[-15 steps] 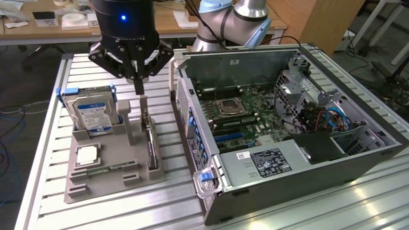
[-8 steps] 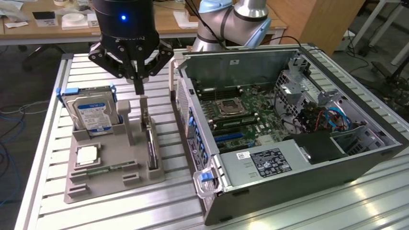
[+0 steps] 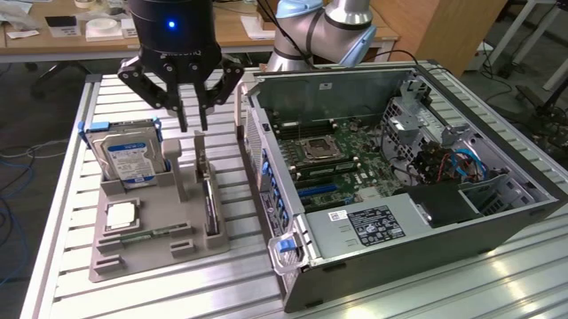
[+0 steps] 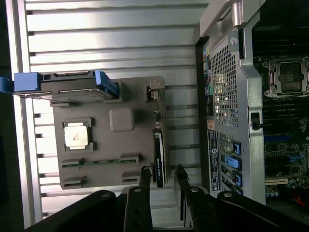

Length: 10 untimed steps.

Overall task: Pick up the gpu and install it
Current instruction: 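Pick up the gpu and move the gpu toward the slot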

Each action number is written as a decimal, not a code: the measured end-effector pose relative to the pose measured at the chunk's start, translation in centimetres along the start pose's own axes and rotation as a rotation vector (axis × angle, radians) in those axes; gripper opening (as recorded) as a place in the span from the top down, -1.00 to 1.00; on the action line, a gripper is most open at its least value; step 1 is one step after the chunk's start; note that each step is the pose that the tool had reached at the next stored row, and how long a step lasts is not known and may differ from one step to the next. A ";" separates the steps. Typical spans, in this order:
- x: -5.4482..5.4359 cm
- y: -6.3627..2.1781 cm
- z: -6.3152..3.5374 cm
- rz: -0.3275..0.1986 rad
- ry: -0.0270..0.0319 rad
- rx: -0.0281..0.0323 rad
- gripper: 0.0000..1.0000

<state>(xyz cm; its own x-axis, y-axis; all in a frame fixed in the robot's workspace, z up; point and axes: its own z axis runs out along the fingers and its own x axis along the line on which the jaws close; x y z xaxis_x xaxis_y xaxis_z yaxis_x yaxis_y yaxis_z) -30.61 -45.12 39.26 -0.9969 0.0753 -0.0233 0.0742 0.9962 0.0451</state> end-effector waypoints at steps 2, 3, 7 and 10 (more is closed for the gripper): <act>0.0 0.00 0.00 0.000 0.0001 0.0000 0.29; 0.0 0.00 0.00 0.000 0.0000 0.0000 0.17; 0.0 0.00 0.00 0.000 0.0000 -0.0001 0.17; 0.0 -0.02 0.31 0.000 -0.0009 -0.0002 0.17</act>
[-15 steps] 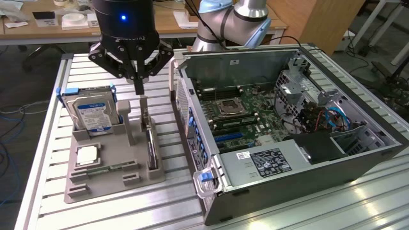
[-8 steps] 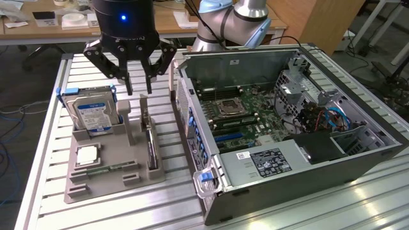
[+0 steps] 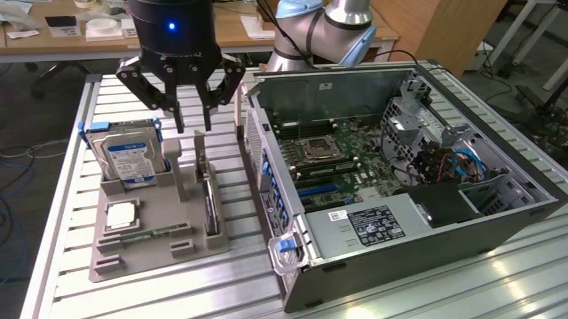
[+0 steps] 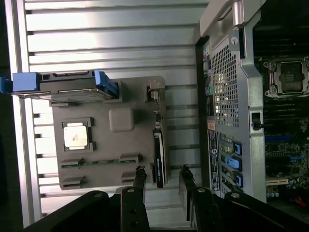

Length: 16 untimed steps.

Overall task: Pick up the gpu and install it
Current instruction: 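Pick up the gpu and move the gpu toward the slot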

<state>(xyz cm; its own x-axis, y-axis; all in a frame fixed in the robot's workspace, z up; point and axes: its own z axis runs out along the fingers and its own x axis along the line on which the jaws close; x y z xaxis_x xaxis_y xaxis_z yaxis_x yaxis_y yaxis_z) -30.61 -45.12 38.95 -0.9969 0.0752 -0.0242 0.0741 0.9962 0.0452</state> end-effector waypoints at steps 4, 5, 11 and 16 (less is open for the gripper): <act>0.0 -0.03 0.71 0.000 -0.0022 -0.0001 0.17; 0.0 -0.03 0.80 0.000 -0.0024 -0.0001 0.17; 0.0 -0.04 0.94 0.000 -0.0028 -0.0003 0.17; 0.1 -0.06 1.36 0.000 -0.0028 -0.0001 0.17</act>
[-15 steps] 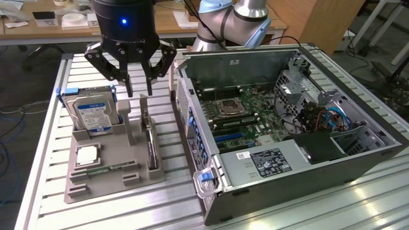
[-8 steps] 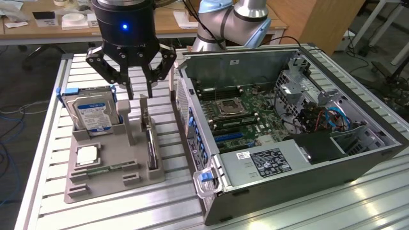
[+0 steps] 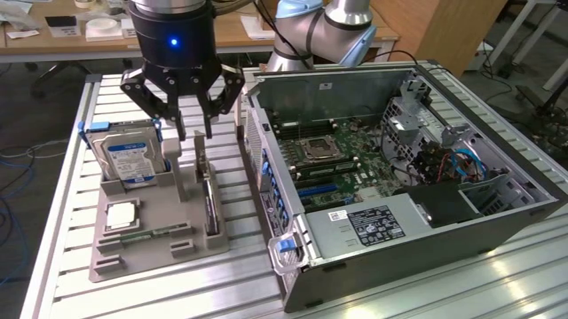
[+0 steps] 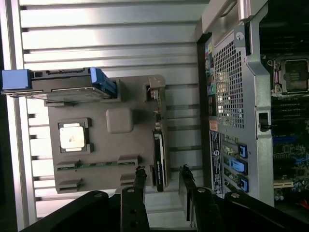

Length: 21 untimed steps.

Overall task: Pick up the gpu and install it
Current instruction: 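Pick up the gpu and move the gpu toward the slot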

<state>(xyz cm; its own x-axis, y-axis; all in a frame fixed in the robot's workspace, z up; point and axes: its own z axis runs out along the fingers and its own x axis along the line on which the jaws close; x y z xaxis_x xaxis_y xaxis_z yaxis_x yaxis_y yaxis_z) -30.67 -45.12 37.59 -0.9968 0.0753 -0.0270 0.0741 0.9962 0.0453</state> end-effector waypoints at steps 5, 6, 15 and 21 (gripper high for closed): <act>0.2 -0.02 0.17 0.000 -0.0012 -0.0002 0.17; 0.2 -0.02 0.21 0.000 -0.0015 -0.0002 0.17; 0.5 -0.07 0.64 0.000 -0.0029 -0.0001 0.17; 0.5 -0.06 0.70 0.000 -0.0033 -0.0004 0.17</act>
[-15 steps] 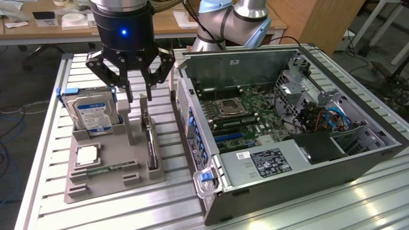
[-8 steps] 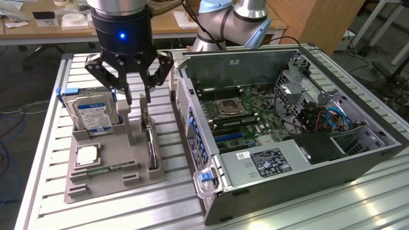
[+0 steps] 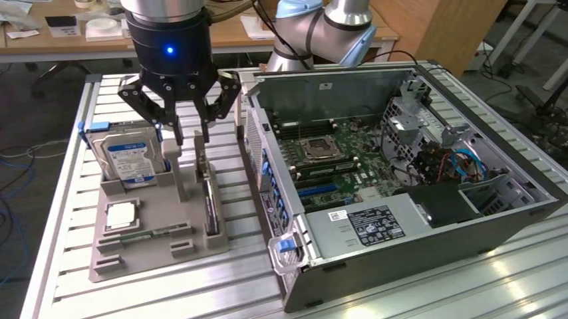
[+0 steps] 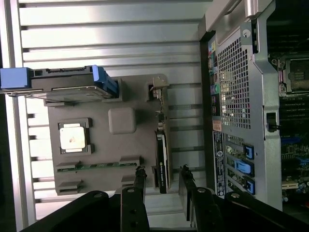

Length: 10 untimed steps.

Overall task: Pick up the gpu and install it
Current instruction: 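Pick up the gpu and move the gpu toward the slot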

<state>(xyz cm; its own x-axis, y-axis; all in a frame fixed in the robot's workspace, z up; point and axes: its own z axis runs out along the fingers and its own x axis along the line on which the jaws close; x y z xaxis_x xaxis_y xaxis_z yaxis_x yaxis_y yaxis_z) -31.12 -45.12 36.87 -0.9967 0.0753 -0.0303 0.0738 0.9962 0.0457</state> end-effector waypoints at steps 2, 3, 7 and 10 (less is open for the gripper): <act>0.0 -0.01 0.18 0.000 -0.0001 -0.0001 0.17; 0.0 -0.02 0.30 0.000 -0.0002 0.0001 0.17; 0.0 -0.04 0.77 0.000 -0.0008 0.0001 0.17; 0.0 -0.05 0.98 0.000 -0.0011 0.0001 0.17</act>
<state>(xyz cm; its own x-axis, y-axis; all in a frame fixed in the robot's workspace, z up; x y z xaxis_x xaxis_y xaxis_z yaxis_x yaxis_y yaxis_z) -31.12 -45.12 35.89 -0.9967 0.0753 -0.0314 0.0738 0.9962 0.0456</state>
